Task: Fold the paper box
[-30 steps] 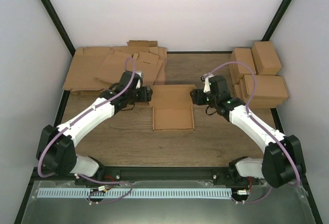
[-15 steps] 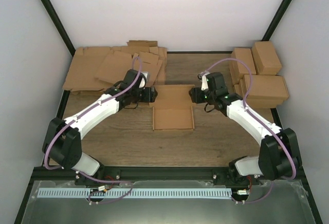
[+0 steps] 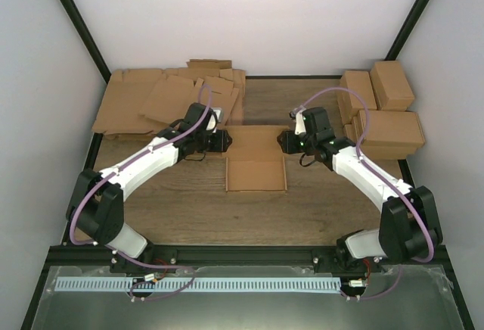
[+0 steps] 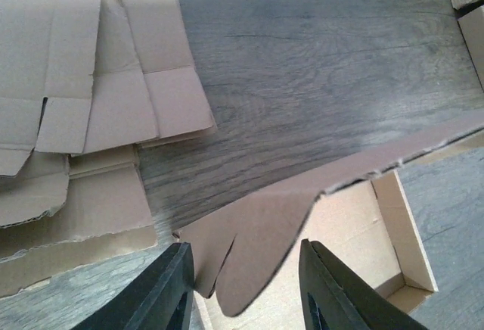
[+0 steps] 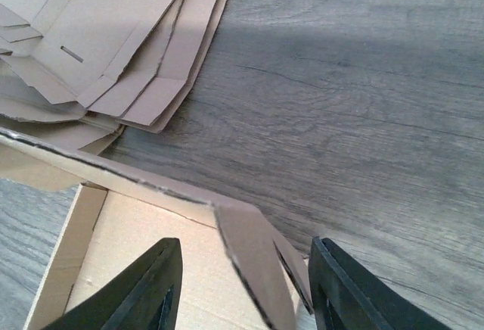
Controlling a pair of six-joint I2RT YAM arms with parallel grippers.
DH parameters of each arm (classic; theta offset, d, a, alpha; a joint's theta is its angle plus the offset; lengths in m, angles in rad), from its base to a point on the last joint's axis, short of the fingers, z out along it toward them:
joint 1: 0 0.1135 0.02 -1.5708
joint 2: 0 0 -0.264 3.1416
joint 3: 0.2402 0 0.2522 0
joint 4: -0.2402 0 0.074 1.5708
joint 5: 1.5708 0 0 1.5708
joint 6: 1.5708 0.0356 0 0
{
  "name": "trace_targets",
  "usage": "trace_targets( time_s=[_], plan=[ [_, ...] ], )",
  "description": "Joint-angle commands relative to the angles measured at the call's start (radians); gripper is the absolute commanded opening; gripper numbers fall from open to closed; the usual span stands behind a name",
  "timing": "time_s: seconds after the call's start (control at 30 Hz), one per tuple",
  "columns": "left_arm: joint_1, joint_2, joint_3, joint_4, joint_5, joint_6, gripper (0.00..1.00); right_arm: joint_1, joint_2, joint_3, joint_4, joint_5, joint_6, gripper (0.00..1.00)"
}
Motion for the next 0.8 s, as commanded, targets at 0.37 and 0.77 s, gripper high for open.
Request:
trace_targets(
  time_s=[0.37,0.77],
  plan=[
    [-0.049,-0.034,-0.051,0.080,0.081,-0.068,0.37,0.057,-0.012,0.003,0.025,-0.052,0.102,0.47],
    [-0.077,-0.064,-0.080,0.061,-0.016,-0.086,0.27,0.065,-0.053,-0.034,0.049,-0.032,0.125,0.42]
  ],
)
